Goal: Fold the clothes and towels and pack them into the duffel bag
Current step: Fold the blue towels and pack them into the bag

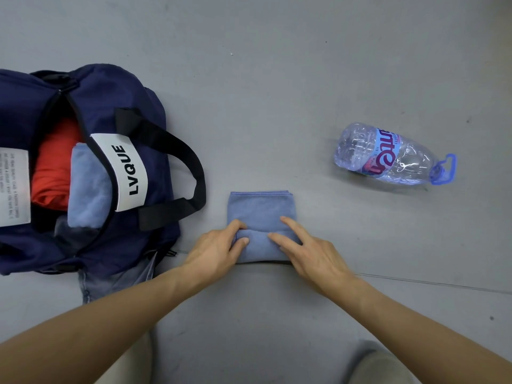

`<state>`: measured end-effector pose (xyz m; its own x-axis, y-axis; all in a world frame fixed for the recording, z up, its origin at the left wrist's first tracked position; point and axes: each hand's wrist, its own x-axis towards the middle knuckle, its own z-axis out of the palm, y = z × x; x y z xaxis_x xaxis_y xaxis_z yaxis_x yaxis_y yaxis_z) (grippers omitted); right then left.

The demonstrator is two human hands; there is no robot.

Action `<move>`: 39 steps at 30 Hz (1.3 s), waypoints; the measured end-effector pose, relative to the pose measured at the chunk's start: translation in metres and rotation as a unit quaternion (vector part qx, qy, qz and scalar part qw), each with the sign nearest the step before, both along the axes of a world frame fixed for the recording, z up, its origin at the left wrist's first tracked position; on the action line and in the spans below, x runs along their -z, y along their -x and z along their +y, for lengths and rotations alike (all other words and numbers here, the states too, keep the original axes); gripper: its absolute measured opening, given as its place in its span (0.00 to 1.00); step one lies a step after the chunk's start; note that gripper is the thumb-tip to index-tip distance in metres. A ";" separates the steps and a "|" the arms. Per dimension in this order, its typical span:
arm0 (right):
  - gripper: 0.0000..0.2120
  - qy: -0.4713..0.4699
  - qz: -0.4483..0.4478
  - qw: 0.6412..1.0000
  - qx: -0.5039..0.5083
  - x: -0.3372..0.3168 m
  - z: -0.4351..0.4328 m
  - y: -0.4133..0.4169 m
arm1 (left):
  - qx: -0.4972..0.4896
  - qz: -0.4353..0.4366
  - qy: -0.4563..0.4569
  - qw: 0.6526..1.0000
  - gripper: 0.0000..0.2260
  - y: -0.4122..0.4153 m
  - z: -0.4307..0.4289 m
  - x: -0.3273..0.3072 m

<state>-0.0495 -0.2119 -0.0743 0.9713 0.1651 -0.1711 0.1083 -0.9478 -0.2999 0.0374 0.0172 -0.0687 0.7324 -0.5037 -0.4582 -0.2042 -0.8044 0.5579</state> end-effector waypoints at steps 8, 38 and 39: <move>0.38 0.067 0.012 0.997 -0.035 0.005 0.001 0.000 | 0.134 -0.239 0.022 0.962 0.17 0.000 0.011 0.011; 0.29 -0.029 0.143 0.989 -0.012 -0.008 0.003 -0.013 | -0.180 -0.002 0.009 0.984 0.14 0.002 0.003 -0.003; 0.28 -0.037 0.144 0.989 0.001 -0.009 0.005 -0.015 | -0.219 0.001 0.002 0.976 0.16 0.004 0.004 -0.004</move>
<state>-0.0349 -0.2072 -0.0656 0.8844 0.1863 -0.4279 0.0074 -0.9223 -0.3863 0.0334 0.0216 -0.0644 0.8770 -0.1443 -0.4583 0.1595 -0.8123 0.5610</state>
